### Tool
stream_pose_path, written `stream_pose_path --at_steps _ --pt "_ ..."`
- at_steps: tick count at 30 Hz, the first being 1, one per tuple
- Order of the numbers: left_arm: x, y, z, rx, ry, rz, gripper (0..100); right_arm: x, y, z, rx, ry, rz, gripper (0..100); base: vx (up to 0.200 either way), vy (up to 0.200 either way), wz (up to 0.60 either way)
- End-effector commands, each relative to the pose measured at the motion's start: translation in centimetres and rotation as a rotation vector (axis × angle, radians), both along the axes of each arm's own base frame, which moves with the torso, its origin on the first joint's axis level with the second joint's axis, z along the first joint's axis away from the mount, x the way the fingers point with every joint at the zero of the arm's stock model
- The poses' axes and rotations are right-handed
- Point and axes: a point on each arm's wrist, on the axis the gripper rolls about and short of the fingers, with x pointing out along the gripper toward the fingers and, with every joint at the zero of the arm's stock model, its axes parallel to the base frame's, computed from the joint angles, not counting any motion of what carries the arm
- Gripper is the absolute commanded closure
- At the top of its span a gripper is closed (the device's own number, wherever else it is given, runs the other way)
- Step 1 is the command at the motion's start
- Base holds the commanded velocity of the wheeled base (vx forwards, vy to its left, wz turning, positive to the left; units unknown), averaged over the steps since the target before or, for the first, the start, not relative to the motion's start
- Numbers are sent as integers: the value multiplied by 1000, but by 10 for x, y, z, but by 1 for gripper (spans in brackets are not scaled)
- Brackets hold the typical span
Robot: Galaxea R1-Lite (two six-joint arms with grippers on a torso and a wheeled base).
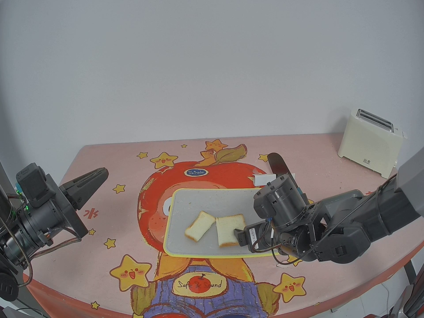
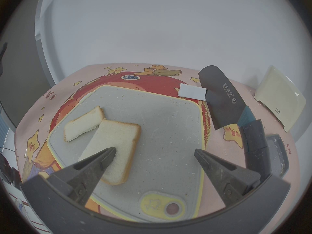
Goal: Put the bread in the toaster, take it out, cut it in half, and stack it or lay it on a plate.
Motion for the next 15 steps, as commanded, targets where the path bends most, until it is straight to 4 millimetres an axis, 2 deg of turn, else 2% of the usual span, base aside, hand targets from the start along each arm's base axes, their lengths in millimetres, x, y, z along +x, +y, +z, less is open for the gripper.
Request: stream_pose_path --at_steps 1,8,9,15 --pt "0 0 0 0 1 0 100 -1 0 -2 -7 5 2 0 0 0 0" --pt "0 0 0 -1 -1 0 100 -3 3 -4 -10 8 11 0 0 0 0" --pt "0 0 0 -1 -1 0 100 -3 3 -4 -10 8 11 100 0 0 0" --pt "0 0 0 7 -6 1 100 -3 4 -2 -4 4 15 100 0 0 0"
